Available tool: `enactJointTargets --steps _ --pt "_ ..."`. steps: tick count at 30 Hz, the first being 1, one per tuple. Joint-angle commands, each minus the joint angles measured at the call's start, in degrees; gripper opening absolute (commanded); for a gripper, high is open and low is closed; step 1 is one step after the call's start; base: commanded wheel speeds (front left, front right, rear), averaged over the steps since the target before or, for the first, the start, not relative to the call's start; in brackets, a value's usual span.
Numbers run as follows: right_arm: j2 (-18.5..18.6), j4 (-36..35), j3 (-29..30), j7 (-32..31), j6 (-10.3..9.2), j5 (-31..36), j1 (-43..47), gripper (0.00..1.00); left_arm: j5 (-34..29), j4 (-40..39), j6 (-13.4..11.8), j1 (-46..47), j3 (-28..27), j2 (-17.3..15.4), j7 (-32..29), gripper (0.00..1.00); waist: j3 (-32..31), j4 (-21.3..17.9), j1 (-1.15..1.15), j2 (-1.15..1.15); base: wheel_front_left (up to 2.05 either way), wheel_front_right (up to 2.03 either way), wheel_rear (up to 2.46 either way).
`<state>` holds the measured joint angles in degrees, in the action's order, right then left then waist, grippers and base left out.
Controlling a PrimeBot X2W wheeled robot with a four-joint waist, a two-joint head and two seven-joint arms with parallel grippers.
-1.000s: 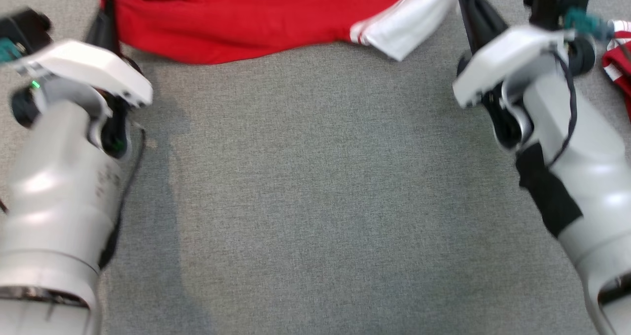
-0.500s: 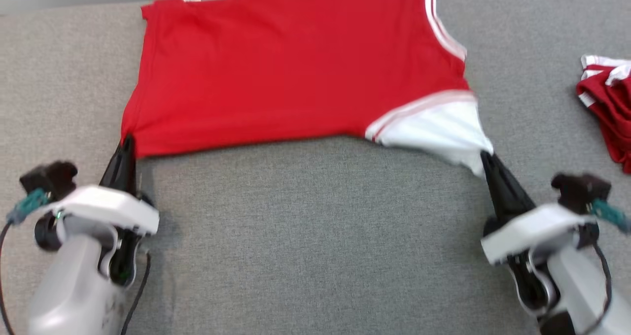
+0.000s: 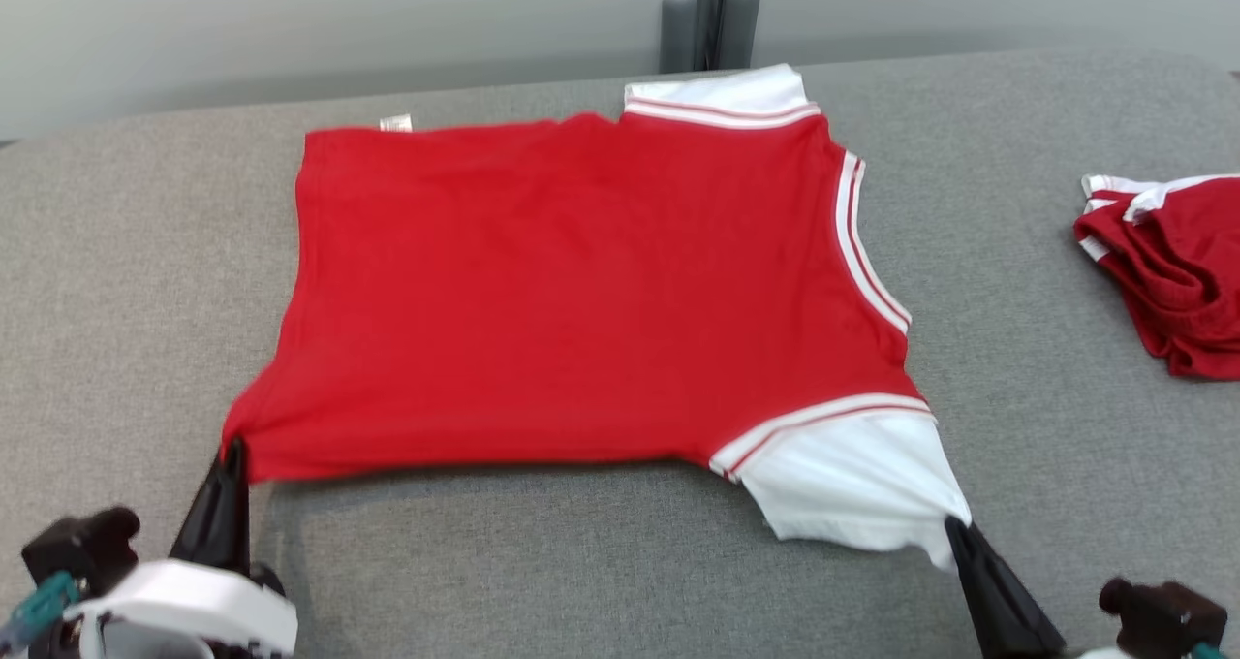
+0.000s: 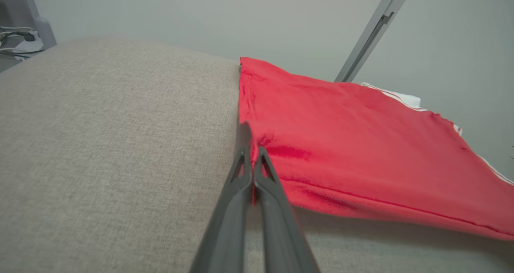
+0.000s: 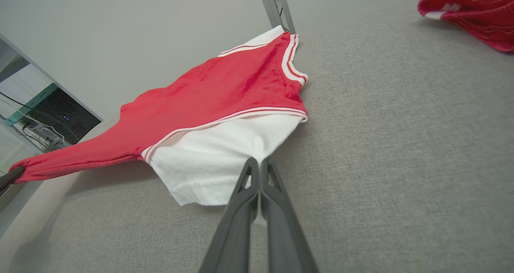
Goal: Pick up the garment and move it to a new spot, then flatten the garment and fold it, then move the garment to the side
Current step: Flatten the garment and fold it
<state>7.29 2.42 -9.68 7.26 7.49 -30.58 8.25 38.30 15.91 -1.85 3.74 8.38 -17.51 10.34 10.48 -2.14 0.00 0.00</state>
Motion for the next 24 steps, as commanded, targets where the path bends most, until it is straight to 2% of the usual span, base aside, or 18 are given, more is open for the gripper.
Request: enactJointTargets --steps 1,2,7,12,20,24 --pt "-0.38 -1.97 1.11 -1.46 0.01 1.46 2.31 0.00 -0.52 -3.15 -1.70 -2.70 -0.32 -1.05 -1.26 0.00 -1.06 -0.27 0.00 0.00 0.00 0.00 0.00" --pt "-0.38 -1.97 1.11 -1.46 0.01 1.46 2.31 0.00 -0.52 -3.15 -1.70 -2.70 -0.32 -1.05 -1.26 0.00 -1.06 -0.27 0.00 0.00 0.00 0.00 0.00" --pt "-2.30 -8.38 3.25 -6.73 0.01 3.99 9.01 0.00 -0.59 -14.72 -7.32 -12.21 -1.26 -2.47 -5.98 0.00 -2.91 -0.59 0.00 0.00 0.00 0.00 0.00" --pt "-3.17 -13.39 5.32 -10.98 0.01 5.05 13.43 0.00 -0.32 -22.81 -11.21 -18.63 -1.72 -2.55 -8.88 0.00 -4.33 -0.41 0.00 0.00 0.00 0.00 0.00" --pt "-3.94 -16.03 6.17 -14.50 0.01 5.27 13.48 0.00 -0.19 -26.43 -12.71 -20.36 -1.17 -3.37 -11.81 0.00 -4.48 -0.32 0.00 0.00 0.00 0.00 0.00" --pt "-4.06 -15.63 5.71 -15.15 0.01 4.09 11.28 0.00 0.15 -26.73 -12.06 -18.17 -0.66 -4.21 -13.61 0.00 -3.42 -0.18 0.00 0.00 0.00 0.00 0.00"
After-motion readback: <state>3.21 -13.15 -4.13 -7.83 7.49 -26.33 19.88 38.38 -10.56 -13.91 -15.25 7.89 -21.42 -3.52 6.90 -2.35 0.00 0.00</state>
